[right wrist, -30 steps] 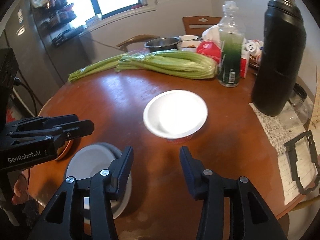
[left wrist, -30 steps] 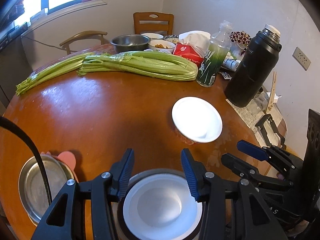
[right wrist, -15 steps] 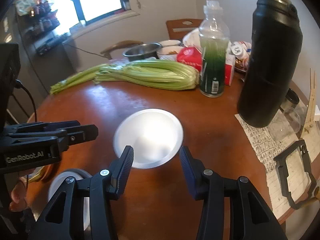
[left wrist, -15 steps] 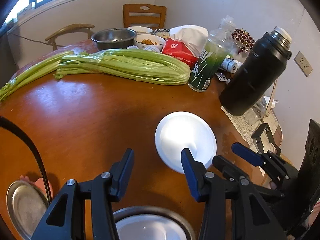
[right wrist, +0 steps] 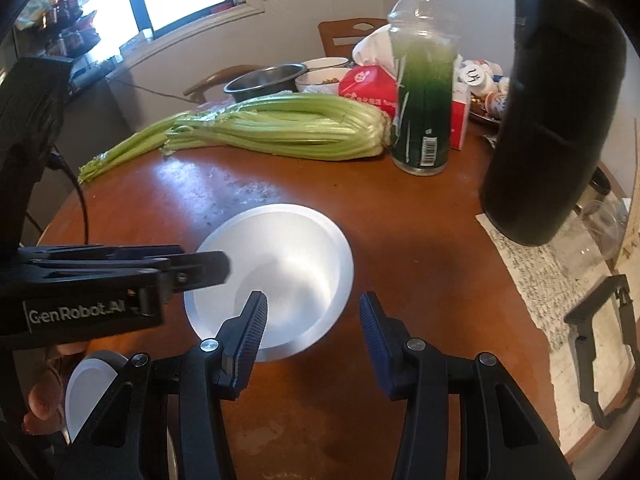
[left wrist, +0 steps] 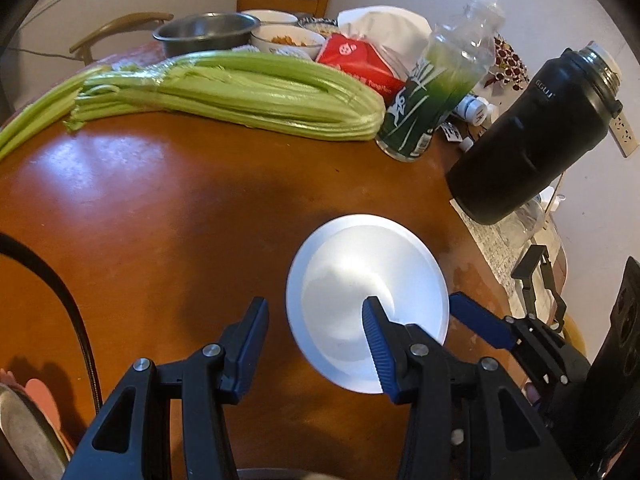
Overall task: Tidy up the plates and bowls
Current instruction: 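Grasp the rim of the red-printed white paper bowl with the left gripper, then carry the red-printed bowl over the steel bowl and lower it inside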
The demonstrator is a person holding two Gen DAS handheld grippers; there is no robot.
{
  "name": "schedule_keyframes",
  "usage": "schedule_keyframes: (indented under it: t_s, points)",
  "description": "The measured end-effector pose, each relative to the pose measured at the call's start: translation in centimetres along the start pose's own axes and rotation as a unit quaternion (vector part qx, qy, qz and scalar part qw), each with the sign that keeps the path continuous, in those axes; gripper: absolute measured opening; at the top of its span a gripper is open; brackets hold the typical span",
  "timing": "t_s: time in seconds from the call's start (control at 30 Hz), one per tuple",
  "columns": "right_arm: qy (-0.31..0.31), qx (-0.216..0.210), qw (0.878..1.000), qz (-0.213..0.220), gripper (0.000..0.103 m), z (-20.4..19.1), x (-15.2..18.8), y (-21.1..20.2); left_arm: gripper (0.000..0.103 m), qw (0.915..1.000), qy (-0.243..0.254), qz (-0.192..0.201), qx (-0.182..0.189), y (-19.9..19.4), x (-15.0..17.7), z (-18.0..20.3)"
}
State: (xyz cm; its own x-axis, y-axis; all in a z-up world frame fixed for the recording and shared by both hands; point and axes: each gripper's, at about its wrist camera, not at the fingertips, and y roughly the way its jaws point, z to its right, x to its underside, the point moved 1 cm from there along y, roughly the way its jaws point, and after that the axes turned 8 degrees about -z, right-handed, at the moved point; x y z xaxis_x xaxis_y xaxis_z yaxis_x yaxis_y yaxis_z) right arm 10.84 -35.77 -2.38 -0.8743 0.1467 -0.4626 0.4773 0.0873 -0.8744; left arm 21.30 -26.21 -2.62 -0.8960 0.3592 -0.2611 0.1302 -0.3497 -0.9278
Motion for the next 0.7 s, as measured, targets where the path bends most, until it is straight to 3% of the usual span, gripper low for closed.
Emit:
schedule_keyframes:
  t_s: [0.33, 0.7]
  points:
    - [-0.02, -0.004, 1.0, -0.005, 0.048, -1.4, 0.2, 0.8, 0.048, 0.9998, 0.0, -0.019, 0.006, 1.6, -0.3, -0.4]
    - [-0.047, -0.03, 0.998, 0.002, 0.048, -4.2, 0.4, 0.1, 0.047, 0.9996, -0.024, -0.004, 0.013, -0.2, 1.3, -2.9]
